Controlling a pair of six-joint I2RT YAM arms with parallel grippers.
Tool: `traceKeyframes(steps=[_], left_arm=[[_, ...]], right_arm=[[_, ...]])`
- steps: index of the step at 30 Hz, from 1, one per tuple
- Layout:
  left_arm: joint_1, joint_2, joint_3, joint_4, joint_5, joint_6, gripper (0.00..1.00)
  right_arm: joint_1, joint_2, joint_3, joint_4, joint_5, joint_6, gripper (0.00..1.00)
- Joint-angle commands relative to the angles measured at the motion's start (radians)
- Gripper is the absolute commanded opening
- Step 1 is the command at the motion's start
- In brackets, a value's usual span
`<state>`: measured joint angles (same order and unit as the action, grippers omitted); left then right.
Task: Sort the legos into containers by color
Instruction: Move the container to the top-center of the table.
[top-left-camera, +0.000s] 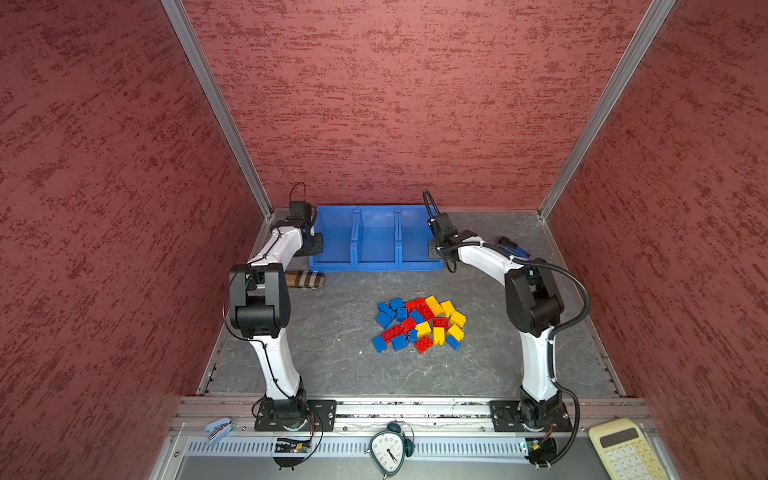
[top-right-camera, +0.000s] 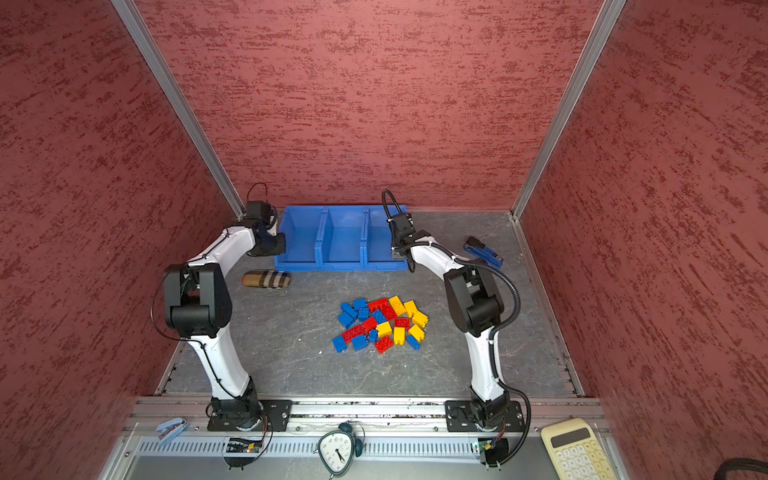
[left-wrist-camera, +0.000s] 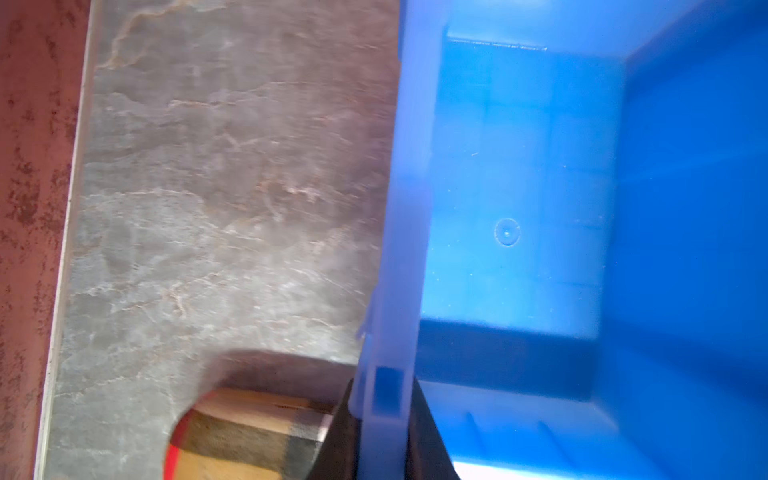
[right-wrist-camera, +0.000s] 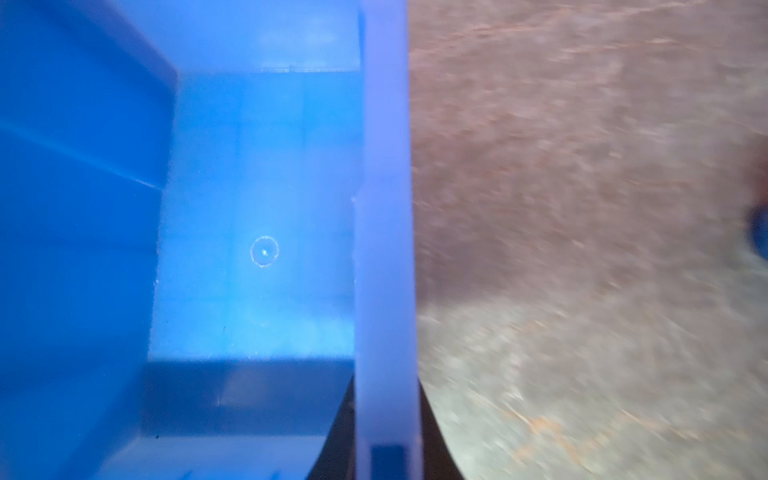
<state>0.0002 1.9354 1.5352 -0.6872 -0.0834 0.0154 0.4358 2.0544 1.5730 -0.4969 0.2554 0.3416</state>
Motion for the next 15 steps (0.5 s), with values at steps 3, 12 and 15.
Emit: traceKeyframes(steps=[3, 12, 15], left_arm=[[-0.157, -0.087, -0.053, 0.029, -0.054, -0.103, 0.05], [-0.381, -0.161, -0.169, 0.008, -0.130, -0.287, 0.06], [-0.409, -0.201, -0.236, 0.000, -0.168, -0.359, 0.09]], right_arm=[[-0.052, -0.196, -0.199, 0.094, -0.014, -0.011, 0.09], [-0.199, -0.386, -0.484, 0.157, -0.119, -0.080, 0.14], [-0.229, -0.416, -0.536, 0.191, -0.185, -0.079, 0.16]])
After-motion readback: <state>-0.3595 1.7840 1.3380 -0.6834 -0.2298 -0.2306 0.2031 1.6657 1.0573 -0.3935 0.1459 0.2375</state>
